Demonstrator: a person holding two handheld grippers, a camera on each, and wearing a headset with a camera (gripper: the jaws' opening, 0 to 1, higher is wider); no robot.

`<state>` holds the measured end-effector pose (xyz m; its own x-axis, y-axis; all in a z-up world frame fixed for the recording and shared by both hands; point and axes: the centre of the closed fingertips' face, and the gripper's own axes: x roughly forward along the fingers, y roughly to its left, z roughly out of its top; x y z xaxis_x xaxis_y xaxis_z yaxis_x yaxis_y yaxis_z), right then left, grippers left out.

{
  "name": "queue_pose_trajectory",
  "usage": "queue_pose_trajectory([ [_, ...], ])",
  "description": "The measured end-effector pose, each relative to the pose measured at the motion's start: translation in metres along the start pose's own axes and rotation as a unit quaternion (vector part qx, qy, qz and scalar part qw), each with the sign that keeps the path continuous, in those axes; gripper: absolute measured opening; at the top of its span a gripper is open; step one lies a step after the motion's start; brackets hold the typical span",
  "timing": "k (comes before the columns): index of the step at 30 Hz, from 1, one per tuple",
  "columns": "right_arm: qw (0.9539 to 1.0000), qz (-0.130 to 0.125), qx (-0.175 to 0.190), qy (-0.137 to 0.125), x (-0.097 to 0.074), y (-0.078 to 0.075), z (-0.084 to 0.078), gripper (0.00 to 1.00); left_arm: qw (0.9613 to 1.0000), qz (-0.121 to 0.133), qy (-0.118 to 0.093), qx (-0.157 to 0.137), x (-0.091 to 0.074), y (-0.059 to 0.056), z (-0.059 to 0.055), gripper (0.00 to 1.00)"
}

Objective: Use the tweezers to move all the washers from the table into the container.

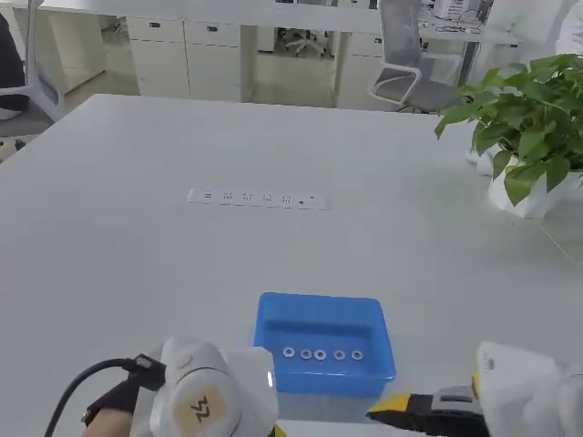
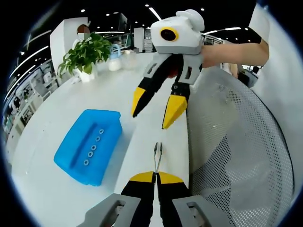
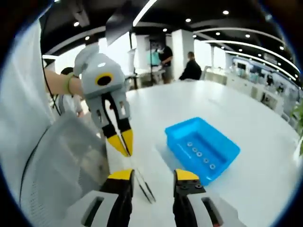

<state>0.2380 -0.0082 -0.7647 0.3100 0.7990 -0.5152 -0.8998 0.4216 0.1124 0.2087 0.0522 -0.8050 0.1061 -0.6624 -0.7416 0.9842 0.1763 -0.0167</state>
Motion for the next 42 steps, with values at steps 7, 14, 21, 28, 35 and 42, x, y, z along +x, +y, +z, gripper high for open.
queue_pose_trajectory([
  [7,0.9932,-0.098,0.054,-0.034,-0.032,-0.032,-0.003,0.41,0.9994,-0.001,0.031,-0.016,0.008,0.001,-0.017,0.00],
  [14,0.9825,-0.138,0.113,-0.054,-0.051,-0.041,-0.016,0.40,0.9976,-0.006,0.065,-0.021,0.017,0.001,-0.033,0.00],
  [21,0.9749,-0.160,0.140,-0.066,-0.061,-0.043,-0.021,0.41,0.9951,-0.015,0.096,-0.014,0.024,0.003,-0.045,0.00],
  [28,0.9692,-0.176,0.152,-0.081,-0.065,-0.045,-0.018,0.43,0.9926,-0.018,0.120,0.002,0.027,0.005,-0.051,0.00],
  [35,0.9679,-0.187,0.146,-0.081,-0.067,-0.045,-0.019,0.45,0.9917,-0.022,0.126,-0.002,0.028,0.004,-0.053,0.00],
  [42,0.9705,-0.189,0.134,-0.068,-0.062,-0.046,-0.021,0.46,0.9909,-0.027,0.132,-0.002,0.027,0.003,-0.054,0.00],
])
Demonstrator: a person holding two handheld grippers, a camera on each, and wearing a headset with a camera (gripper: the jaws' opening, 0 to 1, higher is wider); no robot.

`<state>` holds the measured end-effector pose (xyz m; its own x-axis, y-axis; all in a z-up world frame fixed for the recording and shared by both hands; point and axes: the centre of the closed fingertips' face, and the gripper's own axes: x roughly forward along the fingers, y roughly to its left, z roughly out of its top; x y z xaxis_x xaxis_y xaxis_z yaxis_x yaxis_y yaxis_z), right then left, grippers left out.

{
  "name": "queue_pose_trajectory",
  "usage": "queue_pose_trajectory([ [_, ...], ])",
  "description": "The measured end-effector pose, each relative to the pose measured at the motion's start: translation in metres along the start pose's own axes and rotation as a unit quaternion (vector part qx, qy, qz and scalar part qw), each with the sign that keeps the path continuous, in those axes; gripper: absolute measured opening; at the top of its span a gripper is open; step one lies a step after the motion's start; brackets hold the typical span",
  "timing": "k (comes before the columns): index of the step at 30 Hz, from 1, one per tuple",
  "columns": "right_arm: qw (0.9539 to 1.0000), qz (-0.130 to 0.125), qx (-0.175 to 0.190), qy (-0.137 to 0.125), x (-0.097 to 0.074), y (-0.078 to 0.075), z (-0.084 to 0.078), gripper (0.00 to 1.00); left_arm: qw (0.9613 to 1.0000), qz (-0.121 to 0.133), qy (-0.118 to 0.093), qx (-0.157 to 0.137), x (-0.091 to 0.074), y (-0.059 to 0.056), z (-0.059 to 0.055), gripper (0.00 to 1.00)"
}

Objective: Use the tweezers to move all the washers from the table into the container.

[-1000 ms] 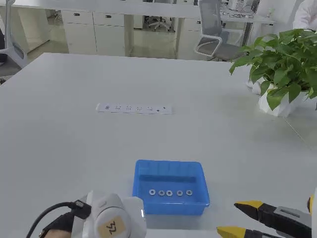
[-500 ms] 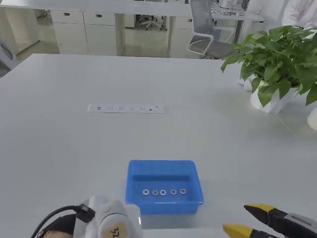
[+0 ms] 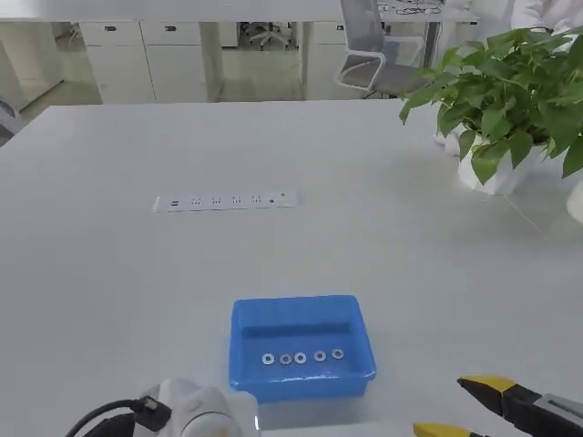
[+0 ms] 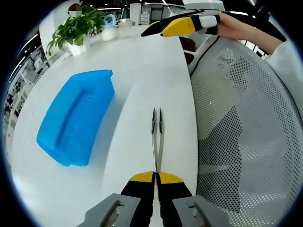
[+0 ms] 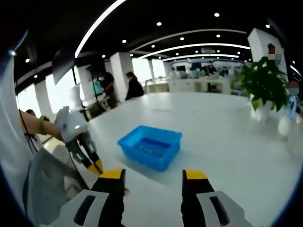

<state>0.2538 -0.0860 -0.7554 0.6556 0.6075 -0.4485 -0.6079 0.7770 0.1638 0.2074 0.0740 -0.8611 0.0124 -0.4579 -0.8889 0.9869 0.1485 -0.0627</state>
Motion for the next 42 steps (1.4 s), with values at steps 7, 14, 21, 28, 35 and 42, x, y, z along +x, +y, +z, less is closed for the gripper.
queue_pose_trajectory([
  [7,0.9999,-0.006,0.013,-0.005,0.001,-0.002,0.000,0.47,0.9998,0.000,0.010,0.020,0.003,0.002,-0.002,0.00],
  [14,0.9999,-0.007,0.015,-0.005,0.000,-0.002,-0.003,0.48,0.9995,-0.005,0.016,0.027,0.004,0.002,-0.002,0.00],
  [21,0.9999,-0.002,0.013,-0.006,-0.002,0.000,-0.001,0.49,1.0000,-0.002,0.002,0.002,0.005,0.004,0.002,0.03],
  [28,0.9999,0.005,0.010,0.000,-0.002,0.004,-0.001,0.50,0.9990,0.007,-0.032,-0.032,-0.001,0.002,0.013,0.11],
  [35,0.9999,0.012,0.004,-0.003,0.000,0.006,0.006,0.52,0.9941,0.032,-0.078,-0.069,-0.019,0.006,0.022,0.26],
  [42,0.9998,0.018,0.002,-0.004,0.002,0.010,0.011,0.54,0.9778,0.075,-0.157,-0.117,-0.050,0.020,0.040,0.38],
])
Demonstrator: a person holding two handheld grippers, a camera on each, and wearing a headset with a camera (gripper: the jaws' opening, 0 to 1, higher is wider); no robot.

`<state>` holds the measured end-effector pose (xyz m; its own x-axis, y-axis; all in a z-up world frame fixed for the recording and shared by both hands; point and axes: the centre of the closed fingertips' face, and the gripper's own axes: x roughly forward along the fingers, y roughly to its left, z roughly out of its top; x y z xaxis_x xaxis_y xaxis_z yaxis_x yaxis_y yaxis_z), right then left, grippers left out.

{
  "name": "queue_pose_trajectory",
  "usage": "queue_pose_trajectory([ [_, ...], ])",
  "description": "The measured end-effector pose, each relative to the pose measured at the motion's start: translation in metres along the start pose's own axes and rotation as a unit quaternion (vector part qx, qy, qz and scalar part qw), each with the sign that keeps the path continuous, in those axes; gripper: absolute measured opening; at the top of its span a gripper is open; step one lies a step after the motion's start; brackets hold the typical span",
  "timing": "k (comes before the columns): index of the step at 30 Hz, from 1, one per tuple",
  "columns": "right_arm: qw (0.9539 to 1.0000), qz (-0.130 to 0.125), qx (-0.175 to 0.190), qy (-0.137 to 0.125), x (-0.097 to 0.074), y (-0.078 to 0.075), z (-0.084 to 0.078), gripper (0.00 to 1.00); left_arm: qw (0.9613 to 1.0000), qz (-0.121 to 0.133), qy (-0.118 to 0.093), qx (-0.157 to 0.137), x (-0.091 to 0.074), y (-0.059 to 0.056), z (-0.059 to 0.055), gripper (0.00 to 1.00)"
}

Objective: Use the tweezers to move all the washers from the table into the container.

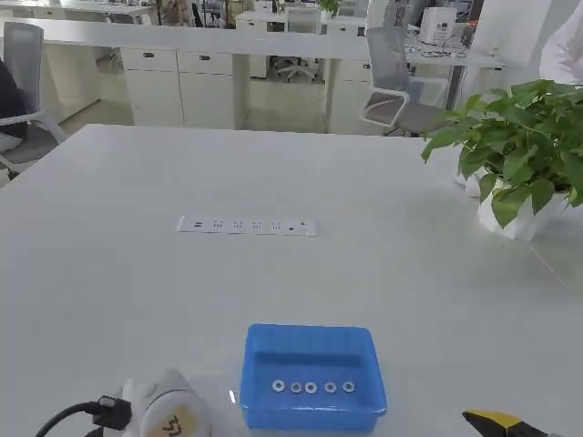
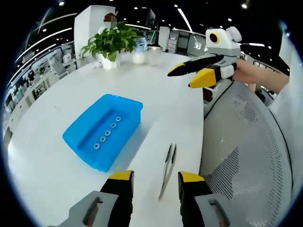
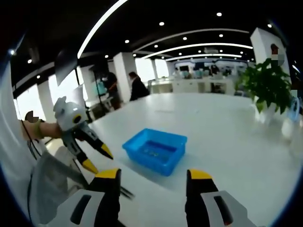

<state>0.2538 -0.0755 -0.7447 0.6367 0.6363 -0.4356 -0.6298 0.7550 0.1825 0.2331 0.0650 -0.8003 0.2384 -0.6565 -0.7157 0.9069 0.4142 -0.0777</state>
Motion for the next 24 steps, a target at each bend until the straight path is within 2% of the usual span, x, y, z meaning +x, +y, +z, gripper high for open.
queue_pose_trajectory([
  [3,1.0000,0.001,-0.001,-0.002,0.002,0.001,0.003,0.54,0.9990,0.029,-0.032,-0.009,-0.012,0.009,0.010,0.46],
  [5,1.0000,0.003,-0.004,0.000,0.002,0.002,0.003,0.55,0.9968,0.044,-0.061,-0.027,-0.021,0.012,0.018,0.51],
  [8,1.0000,0.000,-0.007,-0.004,0.002,0.001,0.004,0.55,0.9899,0.065,-0.111,-0.060,-0.035,0.018,0.029,0.56],
  [11,0.9999,0.000,-0.004,-0.016,0.000,0.000,0.009,0.59,0.9816,0.091,-0.148,-0.079,-0.049,0.024,0.034,0.59],
  [12,0.9998,-0.001,-0.004,-0.018,-0.001,-0.001,0.010,0.61,0.9796,0.098,-0.156,-0.081,-0.052,0.024,0.035,0.60],
  [13,0.9998,-0.003,-0.005,-0.021,-0.001,-0.002,0.011,0.64,0.9759,0.111,-0.167,-0.085,-0.058,0.026,0.036,0.61],
  [16,0.9993,-0.011,-0.011,-0.033,-0.004,-0.004,0.017,0.70,0.9693,0.127,-0.186,-0.097,-0.065,0.029,0.037,0.69],
  [18,0.9991,-0.014,-0.010,-0.040,-0.006,-0.006,0.020,0.72,0.9631,0.141,-0.203,-0.107,-0.071,0.032,0.038,0.75],
  [20,0.9988,-0.013,-0.010,-0.046,-0.006,-0.006,0.022,0.75,0.9546,0.155,-0.224,-0.121,-0.077,0.035,0.039,0.79],
  [22,0.9983,-0.015,-0.009,-0.056,-0.007,-0.008,0.026,0.79,0.9452,0.163,-0.246,-0.140,-0.083,0.038,0.040,0.82],
  [23,0.9980,-0.016,-0.008,-0.060,-0.007,-0.008,0.027,0.81,0.9385,0.166,-0.264,-0.148,-0.087,0.039,0.043,0.83],
  [24,0.9975,-0.018,-0.005,-0.069,-0.007,-0.009,0.030,0.84,0.9334,0.169,-0.277,-0.154,-0.090,0.040,0.044,0.83],
])
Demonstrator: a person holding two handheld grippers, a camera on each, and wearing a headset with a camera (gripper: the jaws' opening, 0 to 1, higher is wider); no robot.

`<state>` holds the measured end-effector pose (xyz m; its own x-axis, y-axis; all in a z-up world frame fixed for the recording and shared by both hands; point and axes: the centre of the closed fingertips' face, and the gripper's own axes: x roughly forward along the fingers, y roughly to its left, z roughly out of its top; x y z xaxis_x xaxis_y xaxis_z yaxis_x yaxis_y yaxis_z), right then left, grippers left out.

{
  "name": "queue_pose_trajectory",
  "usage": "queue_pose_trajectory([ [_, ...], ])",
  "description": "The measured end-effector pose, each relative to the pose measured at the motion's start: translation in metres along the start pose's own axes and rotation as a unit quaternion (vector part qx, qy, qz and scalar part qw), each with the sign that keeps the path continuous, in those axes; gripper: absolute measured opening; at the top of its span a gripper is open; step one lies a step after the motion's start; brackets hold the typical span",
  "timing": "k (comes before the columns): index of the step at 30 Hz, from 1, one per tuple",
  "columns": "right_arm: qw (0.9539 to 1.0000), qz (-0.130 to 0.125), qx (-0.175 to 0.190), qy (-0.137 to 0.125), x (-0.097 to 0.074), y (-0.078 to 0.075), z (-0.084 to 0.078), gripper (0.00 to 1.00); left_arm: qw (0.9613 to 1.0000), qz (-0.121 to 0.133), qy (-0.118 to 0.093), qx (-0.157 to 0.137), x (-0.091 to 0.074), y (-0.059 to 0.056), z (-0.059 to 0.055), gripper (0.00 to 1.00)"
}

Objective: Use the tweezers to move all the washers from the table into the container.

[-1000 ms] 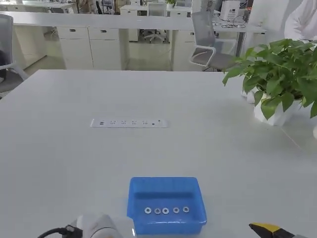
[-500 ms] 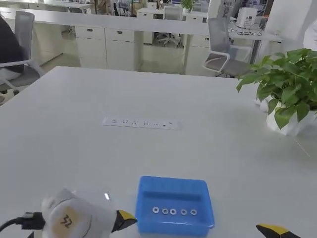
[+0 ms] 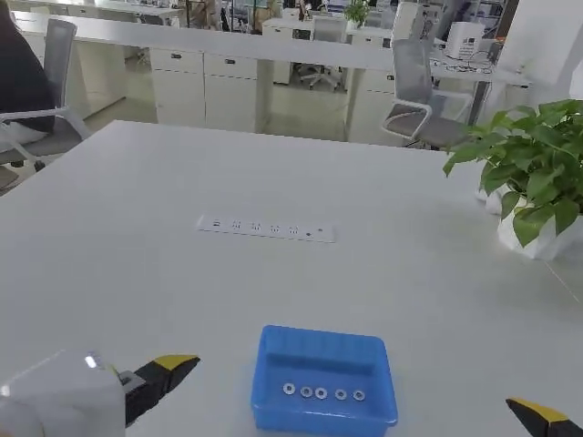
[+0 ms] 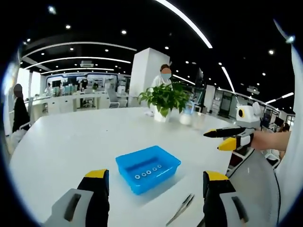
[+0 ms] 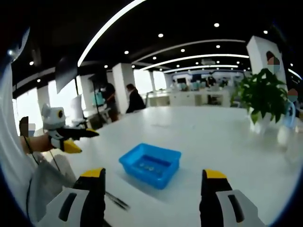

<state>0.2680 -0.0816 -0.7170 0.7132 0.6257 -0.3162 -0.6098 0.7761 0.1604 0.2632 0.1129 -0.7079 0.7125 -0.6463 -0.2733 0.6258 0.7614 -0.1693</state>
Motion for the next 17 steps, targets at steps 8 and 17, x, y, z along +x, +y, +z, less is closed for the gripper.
queue_pose_trajectory([
  [8,0.9991,-0.009,0.025,-0.033,0.002,-0.005,0.007,0.97,0.9978,0.037,-0.044,-0.032,-0.009,0.011,0.008,0.99],
  [17,0.9976,-0.018,0.042,-0.051,0.001,-0.007,0.011,0.99,0.9977,0.044,-0.037,-0.036,-0.013,0.010,0.002,0.99],
])
